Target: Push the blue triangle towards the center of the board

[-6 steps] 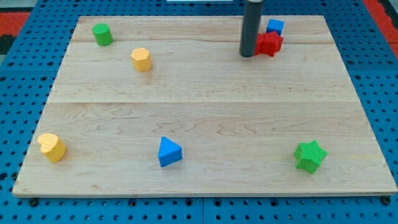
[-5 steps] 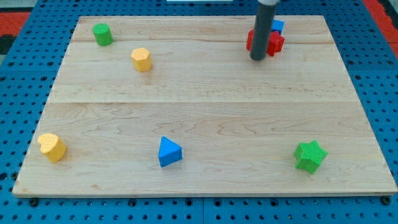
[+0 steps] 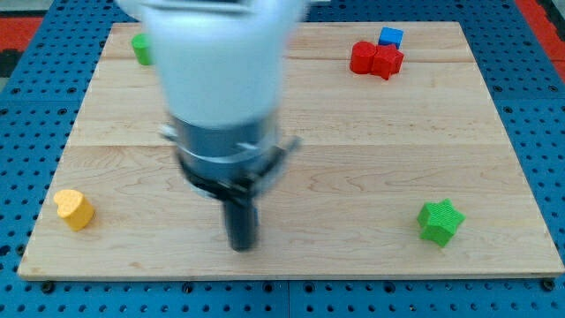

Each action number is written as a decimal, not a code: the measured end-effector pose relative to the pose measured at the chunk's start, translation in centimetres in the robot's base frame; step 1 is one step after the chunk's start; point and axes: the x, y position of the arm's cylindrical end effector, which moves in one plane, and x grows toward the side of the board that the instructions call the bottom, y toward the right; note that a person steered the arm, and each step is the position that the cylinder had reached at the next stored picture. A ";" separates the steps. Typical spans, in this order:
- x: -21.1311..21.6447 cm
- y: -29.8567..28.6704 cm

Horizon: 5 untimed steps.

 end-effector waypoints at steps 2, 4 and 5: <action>-4.9 -0.5; -10.6 7.5; -17.8 4.8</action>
